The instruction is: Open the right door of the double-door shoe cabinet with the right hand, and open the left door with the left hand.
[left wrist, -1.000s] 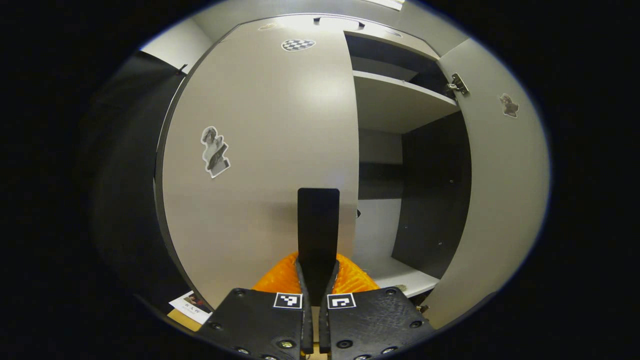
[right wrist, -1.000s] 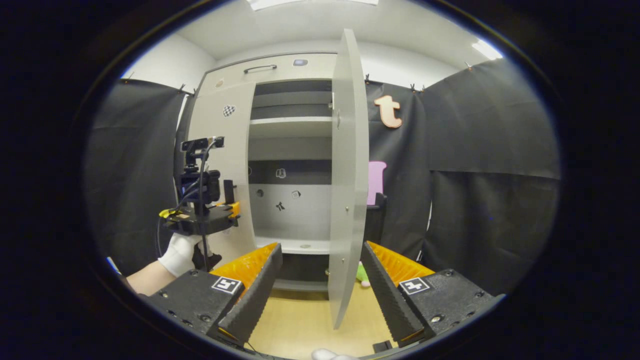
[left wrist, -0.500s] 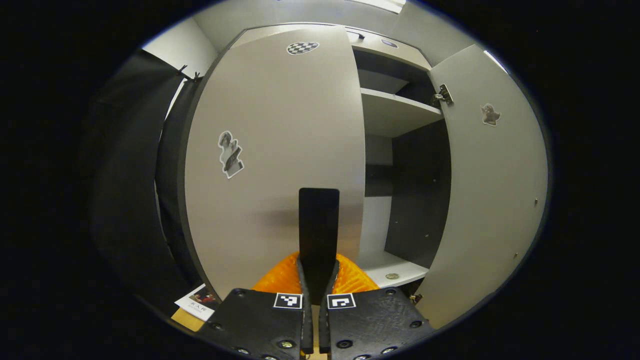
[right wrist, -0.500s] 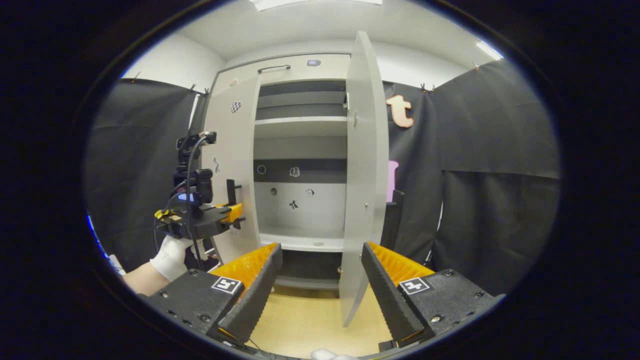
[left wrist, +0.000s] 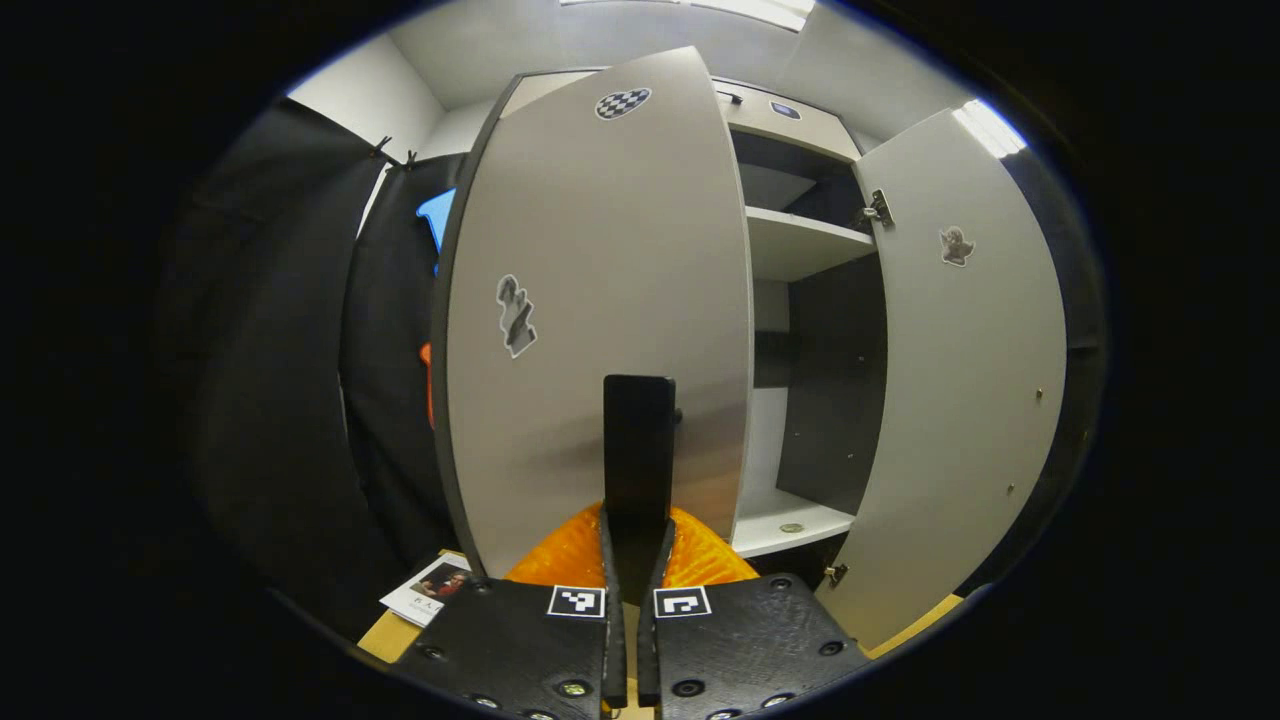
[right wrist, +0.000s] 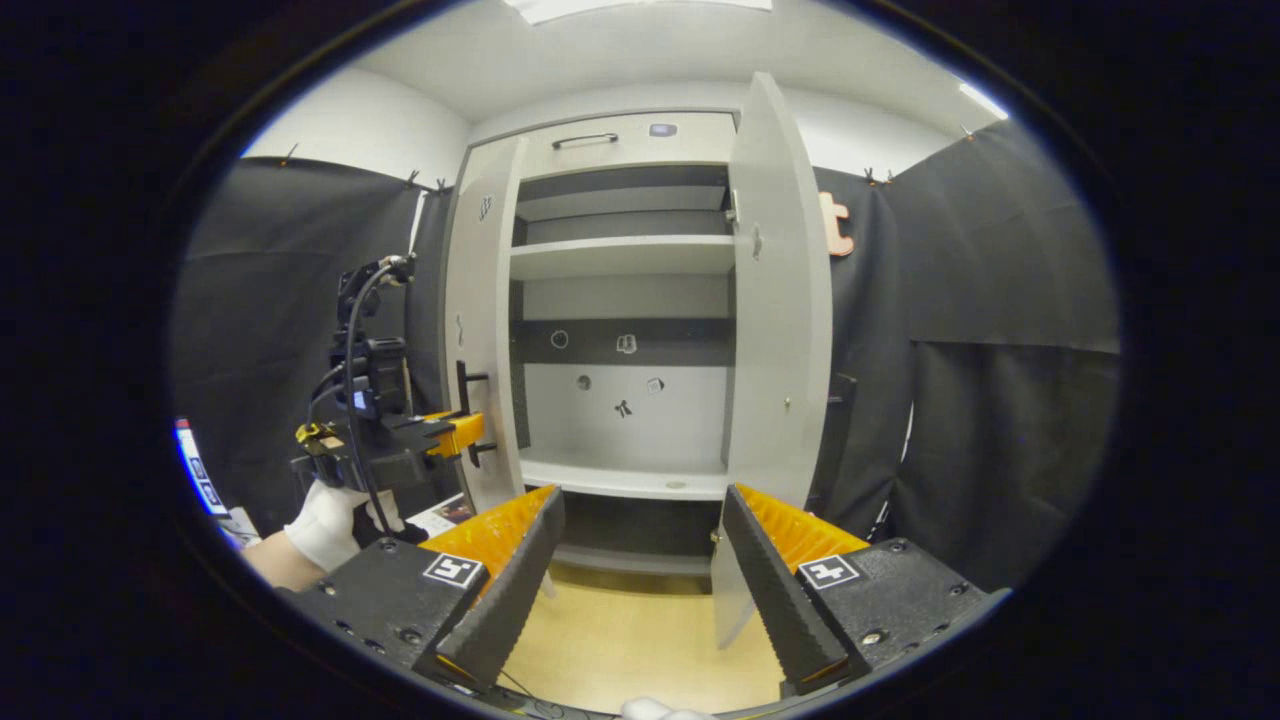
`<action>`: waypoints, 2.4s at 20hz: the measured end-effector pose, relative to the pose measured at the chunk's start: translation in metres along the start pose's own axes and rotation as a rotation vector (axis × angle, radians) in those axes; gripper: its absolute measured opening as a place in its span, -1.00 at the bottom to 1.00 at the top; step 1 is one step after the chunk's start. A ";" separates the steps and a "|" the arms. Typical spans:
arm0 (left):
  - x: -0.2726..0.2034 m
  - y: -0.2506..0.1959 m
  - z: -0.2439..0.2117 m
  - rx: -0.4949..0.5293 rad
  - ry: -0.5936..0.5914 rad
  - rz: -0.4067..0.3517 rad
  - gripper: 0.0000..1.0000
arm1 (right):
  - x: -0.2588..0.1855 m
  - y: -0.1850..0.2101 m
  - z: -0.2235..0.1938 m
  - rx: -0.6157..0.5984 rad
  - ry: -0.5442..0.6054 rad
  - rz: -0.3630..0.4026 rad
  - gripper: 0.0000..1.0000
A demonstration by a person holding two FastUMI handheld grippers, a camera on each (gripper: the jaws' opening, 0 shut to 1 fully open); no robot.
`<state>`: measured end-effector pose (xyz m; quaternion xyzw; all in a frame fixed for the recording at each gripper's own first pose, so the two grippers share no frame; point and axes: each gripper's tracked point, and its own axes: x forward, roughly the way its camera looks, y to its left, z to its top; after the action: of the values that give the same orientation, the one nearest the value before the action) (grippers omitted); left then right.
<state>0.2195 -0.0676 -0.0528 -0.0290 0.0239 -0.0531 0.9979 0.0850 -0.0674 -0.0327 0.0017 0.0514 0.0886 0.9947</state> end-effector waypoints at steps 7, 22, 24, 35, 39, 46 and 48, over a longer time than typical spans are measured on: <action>-0.027 0.029 0.001 0.009 -0.010 0.062 -0.94 | 0.000 0.012 0.001 -0.002 -0.004 0.042 0.99; -0.066 0.095 -0.005 0.006 -0.010 0.158 -1.00 | -0.001 0.027 0.001 0.005 -0.001 0.084 0.99; -0.068 0.108 -0.007 0.014 -0.005 0.163 -1.00 | 0.001 0.029 0.002 0.004 -0.003 0.087 0.99; -0.065 0.166 -0.010 0.036 -0.019 0.111 -1.00 | 0.001 0.037 -0.001 -0.012 0.013 0.099 0.99; -0.064 0.166 -0.010 0.036 -0.016 0.120 -1.00 | 0.001 0.035 0.000 -0.021 0.014 0.087 0.99; -0.070 0.178 -0.011 0.024 -0.003 0.181 -0.87 | 0.000 0.028 -0.001 -0.010 0.013 0.062 1.00; -0.076 0.185 -0.013 0.007 -0.004 0.213 -0.07 | -0.001 0.027 -0.001 -0.007 0.016 0.056 0.99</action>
<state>0.1628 0.1234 -0.0737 -0.0227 0.0247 0.0534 0.9980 0.0795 -0.0412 -0.0333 -0.0012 0.0588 0.1168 0.9914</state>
